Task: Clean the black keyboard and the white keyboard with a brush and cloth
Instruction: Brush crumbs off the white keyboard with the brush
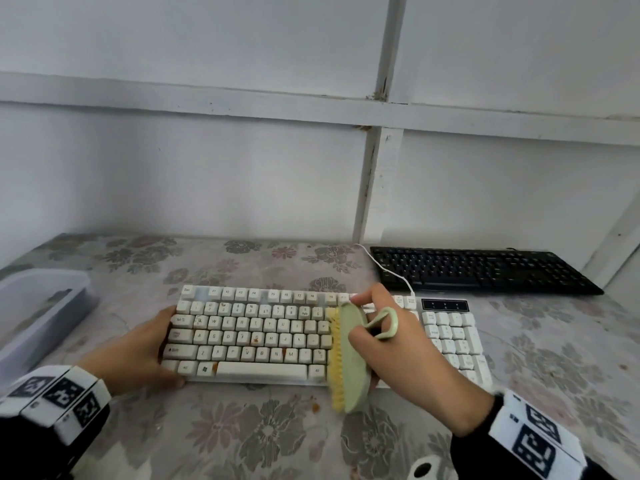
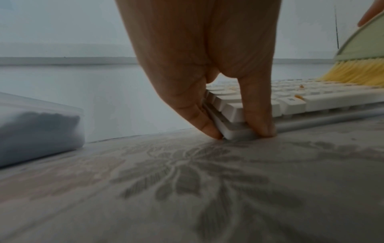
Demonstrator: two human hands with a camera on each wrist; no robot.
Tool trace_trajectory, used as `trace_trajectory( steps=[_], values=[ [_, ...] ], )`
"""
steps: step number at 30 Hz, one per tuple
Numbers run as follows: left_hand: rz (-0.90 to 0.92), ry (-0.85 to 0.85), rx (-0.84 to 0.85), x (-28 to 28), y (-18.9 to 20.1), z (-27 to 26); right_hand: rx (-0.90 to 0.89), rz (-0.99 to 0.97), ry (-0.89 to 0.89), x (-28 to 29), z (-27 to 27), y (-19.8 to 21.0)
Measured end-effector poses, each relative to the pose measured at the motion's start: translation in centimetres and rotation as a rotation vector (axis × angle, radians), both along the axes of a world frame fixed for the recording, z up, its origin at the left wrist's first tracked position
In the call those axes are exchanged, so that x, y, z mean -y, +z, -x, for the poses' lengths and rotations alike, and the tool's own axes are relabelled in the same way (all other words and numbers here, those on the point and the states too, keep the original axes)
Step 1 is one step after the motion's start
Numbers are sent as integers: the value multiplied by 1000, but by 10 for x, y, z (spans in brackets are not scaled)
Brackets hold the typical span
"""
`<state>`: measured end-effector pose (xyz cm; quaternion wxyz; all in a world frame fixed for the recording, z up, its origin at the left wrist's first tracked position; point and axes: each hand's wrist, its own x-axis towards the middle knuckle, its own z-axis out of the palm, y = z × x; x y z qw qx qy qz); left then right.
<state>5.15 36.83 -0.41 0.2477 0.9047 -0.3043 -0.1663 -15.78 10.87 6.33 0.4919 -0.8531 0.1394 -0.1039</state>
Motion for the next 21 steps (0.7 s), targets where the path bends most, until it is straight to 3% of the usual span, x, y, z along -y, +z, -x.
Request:
trace_trajectory(
  steps=[3,9,17,21],
  values=[
    [-3,0,-11,0,1,0,-18,-16,3,3,2,12],
    [-42,15,-9,1,3,2,142,23,-88,11,-16,22],
    [-38,15,-31,0,1,-1,7,22,76,-10,-1,-3],
    [-27,10,-32,1,2,1,-35,-45,71,-4,3,7]
  ],
)
